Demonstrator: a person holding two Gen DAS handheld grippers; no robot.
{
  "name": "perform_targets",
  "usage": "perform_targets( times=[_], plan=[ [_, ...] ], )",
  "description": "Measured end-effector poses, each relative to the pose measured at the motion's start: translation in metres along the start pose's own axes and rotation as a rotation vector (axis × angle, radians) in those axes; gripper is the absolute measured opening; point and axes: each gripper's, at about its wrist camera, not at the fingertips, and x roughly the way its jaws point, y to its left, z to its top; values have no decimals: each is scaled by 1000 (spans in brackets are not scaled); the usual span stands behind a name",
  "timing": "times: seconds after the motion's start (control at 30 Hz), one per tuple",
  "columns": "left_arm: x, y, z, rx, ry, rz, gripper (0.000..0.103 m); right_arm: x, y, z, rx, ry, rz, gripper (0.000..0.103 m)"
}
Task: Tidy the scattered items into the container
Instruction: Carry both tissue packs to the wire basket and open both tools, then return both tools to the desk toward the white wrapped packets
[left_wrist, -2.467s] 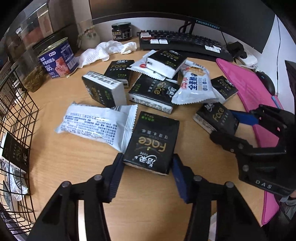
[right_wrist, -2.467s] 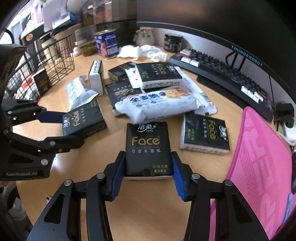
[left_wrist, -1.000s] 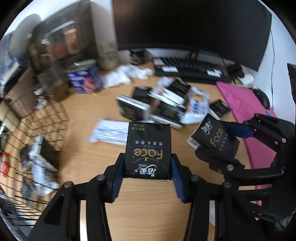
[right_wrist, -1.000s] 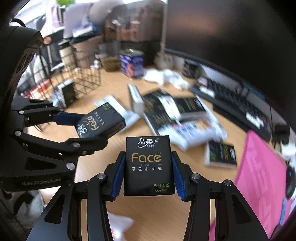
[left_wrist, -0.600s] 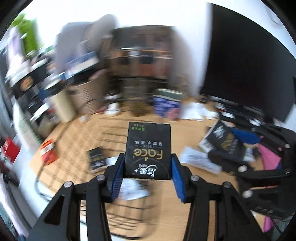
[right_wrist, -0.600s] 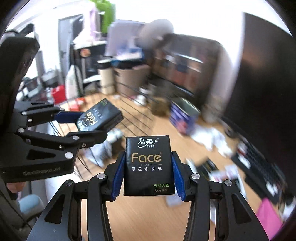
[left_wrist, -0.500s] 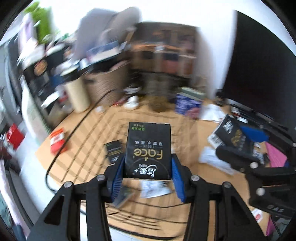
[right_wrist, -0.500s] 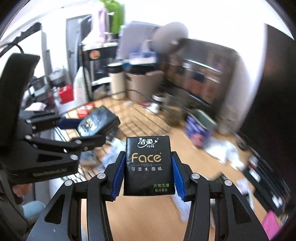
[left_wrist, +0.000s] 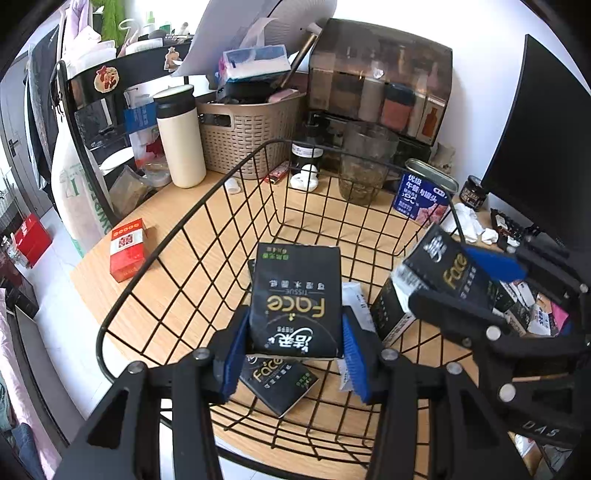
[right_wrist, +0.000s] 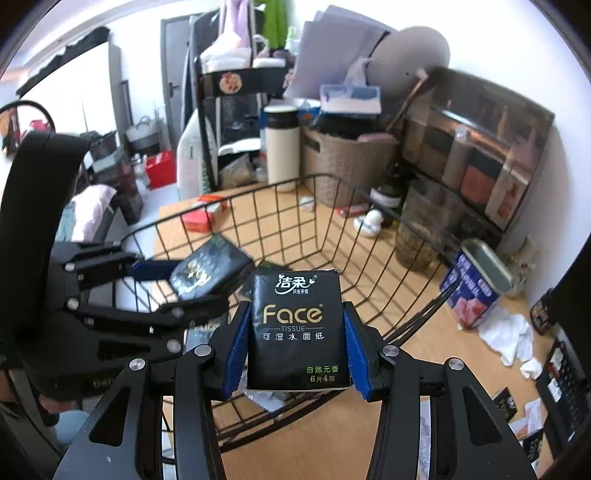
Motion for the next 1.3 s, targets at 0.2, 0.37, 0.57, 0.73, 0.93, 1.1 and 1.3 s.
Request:
perform_targets(
  times=[0.2, 0.37, 0.57, 0.73, 0.93, 1.1, 1.3],
  plan=[
    [5, 0, -3, -10, 1, 1, 53, 2, -6, 1, 16, -6, 6, 47],
    [3, 1, -2, -16, -28, 34, 69, 4, -6, -1, 17, -14, -25, 52],
    [3, 4, -2, -28, -24, 24, 69, 4, -9, 0, 23, -11, -15, 53],
    [1, 4, -2, -39, -23, 11, 69, 4, -9, 0, 21, -8, -15, 53],
    [-6, -7, 2, -43, -33, -49, 69, -11, -7, -2, 25, -21, -29, 53],
    [-15, -47, 0, 22, -49, -78, 69, -43, -19, -20, 44, -39, -66, 53],
    [-31, -113, -5, 132, -82, -138, 69, -82, -56, -55, 108, -26, -159, 53]
  ],
)
